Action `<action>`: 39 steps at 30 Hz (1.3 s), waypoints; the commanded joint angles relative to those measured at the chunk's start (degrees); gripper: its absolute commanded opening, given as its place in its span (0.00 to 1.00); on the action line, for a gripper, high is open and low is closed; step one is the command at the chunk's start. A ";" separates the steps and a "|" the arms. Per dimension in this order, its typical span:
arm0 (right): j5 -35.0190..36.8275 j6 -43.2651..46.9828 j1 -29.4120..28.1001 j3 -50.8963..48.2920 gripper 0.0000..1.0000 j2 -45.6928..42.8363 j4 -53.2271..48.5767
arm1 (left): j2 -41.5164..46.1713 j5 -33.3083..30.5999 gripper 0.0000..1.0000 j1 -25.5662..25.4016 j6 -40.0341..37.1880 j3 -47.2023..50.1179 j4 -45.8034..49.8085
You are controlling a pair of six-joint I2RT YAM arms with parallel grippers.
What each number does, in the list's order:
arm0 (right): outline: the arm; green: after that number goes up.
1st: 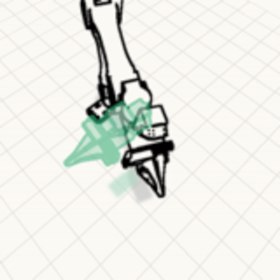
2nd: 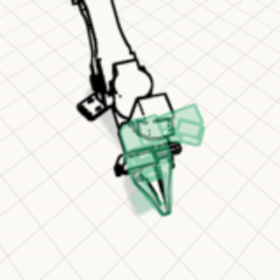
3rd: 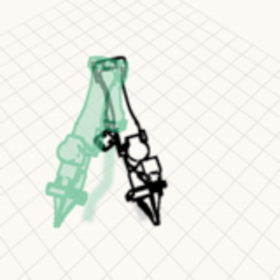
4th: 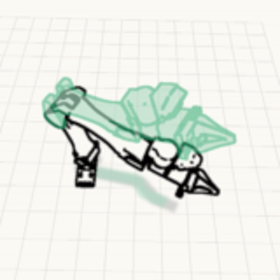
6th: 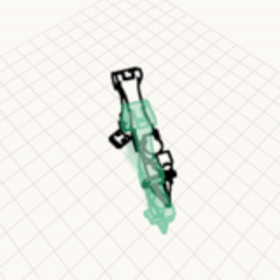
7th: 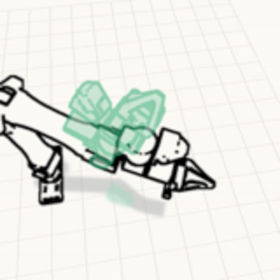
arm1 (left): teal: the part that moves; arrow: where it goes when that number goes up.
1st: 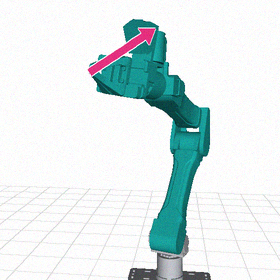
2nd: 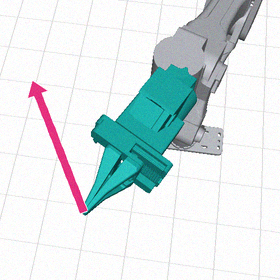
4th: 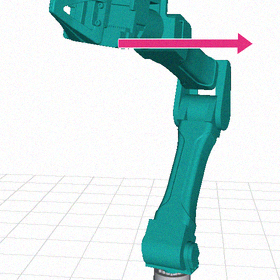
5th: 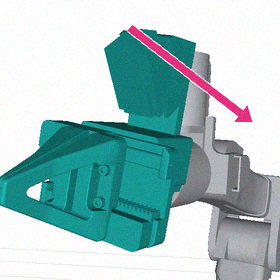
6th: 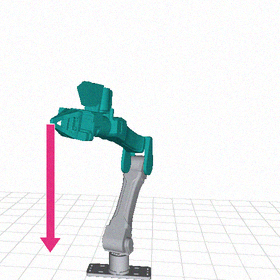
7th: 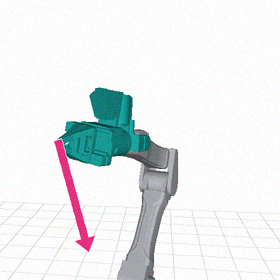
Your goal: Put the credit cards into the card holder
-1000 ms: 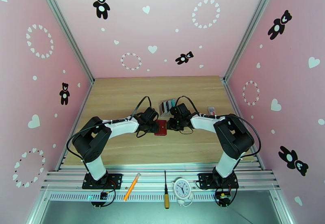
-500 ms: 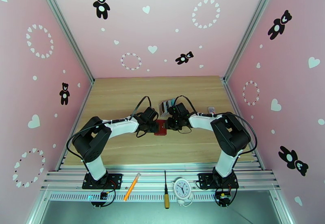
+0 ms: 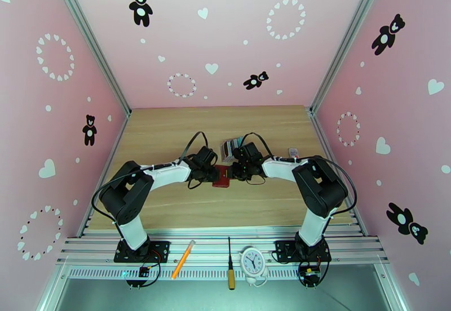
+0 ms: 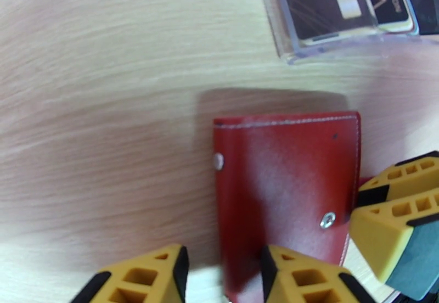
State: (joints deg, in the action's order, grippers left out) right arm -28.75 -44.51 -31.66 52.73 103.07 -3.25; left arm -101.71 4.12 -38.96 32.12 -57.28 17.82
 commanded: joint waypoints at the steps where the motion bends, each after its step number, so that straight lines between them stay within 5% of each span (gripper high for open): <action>1: -2.01 -1.58 -0.29 0.80 0.22 -0.11 2.29 | 2.37 1.42 0.46 0.65 -0.56 -1.35 0.69; 10: -4.01 -4.33 -0.27 0.08 0.21 0.13 5.63 | 6.19 0.32 0.61 1.63 -0.65 0.22 2.16; 39: -3.06 -4.97 -0.60 -1.23 0.25 2.09 6.32 | 14.54 -3.04 0.59 2.18 1.19 10.17 2.93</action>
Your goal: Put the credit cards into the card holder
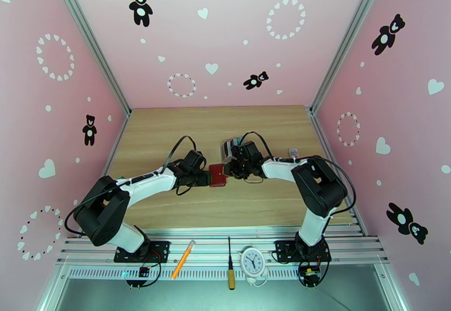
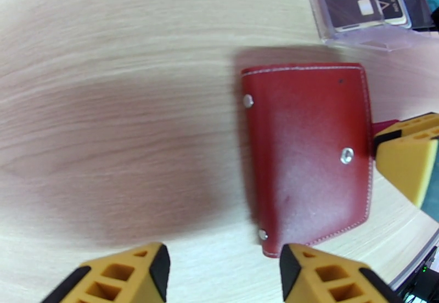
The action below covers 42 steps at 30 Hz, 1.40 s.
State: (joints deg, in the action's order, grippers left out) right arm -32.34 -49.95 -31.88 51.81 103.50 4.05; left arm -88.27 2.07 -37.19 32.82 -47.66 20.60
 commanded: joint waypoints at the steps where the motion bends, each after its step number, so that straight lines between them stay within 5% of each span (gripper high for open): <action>1: 0.52 0.39 -0.43 -0.22 0.25 1.91 -0.98 | 1.09 -0.96 0.59 0.40 0.41 0.55 0.20; 8: 3.59 1.78 -0.53 0.65 0.27 2.19 -3.73 | 0.05 -0.08 0.59 0.41 0.47 0.55 -0.86; 16: 4.89 2.62 -0.73 2.28 0.28 3.60 -5.19 | -4.79 4.04 0.45 -0.03 1.85 2.20 -4.55; 42: 6.80 3.96 -2.20 5.66 0.30 6.67 -9.53 | -7.81 5.26 0.44 -2.14 4.23 1.40 -9.47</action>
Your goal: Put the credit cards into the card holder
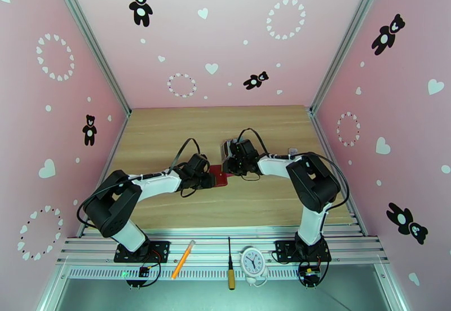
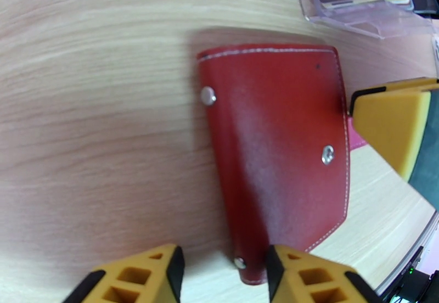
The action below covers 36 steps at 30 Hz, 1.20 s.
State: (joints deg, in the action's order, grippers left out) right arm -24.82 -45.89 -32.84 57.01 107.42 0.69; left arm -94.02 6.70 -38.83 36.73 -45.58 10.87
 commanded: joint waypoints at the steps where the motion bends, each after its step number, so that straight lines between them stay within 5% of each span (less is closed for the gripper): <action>1: -0.48 0.05 -1.31 0.67 0.30 2.88 -6.58 | -2.23 0.60 0.42 -0.54 0.31 -0.70 0.39; 36: -4.19 -4.07 -4.07 -0.79 0.30 -1.91 -3.59 | -0.83 0.12 0.46 0.84 -2.01 -2.91 2.28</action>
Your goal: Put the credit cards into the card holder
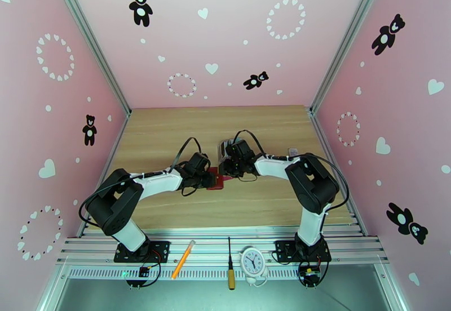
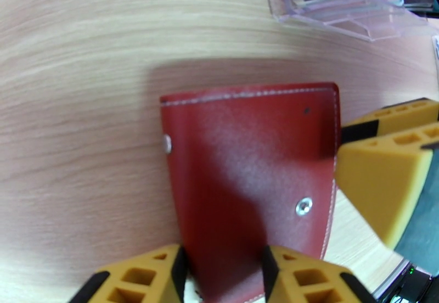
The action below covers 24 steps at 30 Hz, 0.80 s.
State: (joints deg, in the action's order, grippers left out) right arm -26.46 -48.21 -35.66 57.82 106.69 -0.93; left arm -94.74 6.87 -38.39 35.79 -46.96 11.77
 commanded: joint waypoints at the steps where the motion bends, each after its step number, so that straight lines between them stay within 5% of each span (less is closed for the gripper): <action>1: -2.46 -1.88 -1.34 -1.62 0.31 -1.31 -1.87 | 0.03 -0.04 0.46 0.43 -1.16 -1.62 1.48; 10: -2.59 -4.30 -2.00 -2.80 0.31 -2.03 0.74 | 0.44 0.24 0.55 0.77 -1.34 -2.17 1.65; 24: 0.14 -11.33 -2.82 -8.35 0.27 -4.94 8.46 | 0.71 1.83 0.52 1.31 -1.16 -1.92 0.08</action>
State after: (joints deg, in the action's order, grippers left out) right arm -26.11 -56.16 -37.23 51.53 103.48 6.63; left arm -94.74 7.14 -37.52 35.14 -47.64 12.80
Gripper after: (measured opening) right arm 0.270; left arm 0.516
